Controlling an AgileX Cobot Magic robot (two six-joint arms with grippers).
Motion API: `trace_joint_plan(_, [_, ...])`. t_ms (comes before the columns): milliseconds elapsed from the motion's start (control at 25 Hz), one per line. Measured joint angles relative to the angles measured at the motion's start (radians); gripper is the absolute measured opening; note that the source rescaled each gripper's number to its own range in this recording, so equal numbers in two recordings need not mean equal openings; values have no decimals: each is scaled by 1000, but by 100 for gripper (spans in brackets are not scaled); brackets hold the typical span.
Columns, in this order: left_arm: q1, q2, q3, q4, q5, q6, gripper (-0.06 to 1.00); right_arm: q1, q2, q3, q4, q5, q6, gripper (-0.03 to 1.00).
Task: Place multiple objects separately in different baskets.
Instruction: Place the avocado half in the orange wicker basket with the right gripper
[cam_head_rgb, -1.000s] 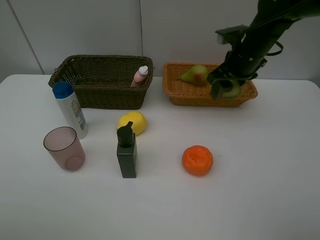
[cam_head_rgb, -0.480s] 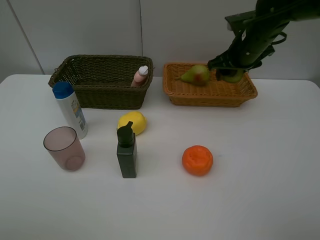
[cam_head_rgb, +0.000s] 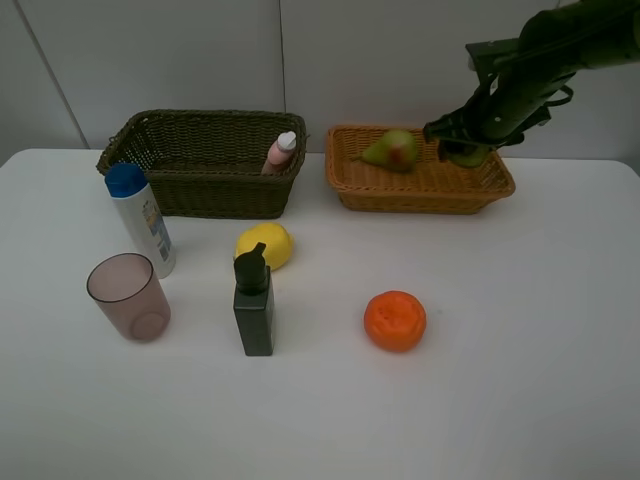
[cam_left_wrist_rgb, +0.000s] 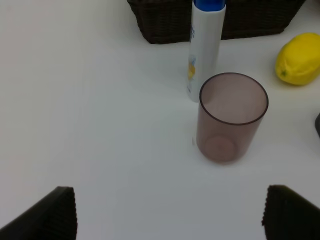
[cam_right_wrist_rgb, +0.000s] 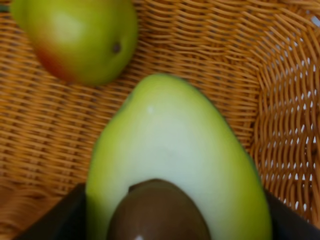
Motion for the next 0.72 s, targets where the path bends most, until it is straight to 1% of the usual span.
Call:
trace_joint_plan(320, [0, 0, 0, 0, 0, 0, 100, -13, 49, 0, 28, -62, 0, 43])
trace_joint_plan(720, [0, 0, 0, 0, 0, 0, 100, -13, 55, 0, 55, -102, 0, 43])
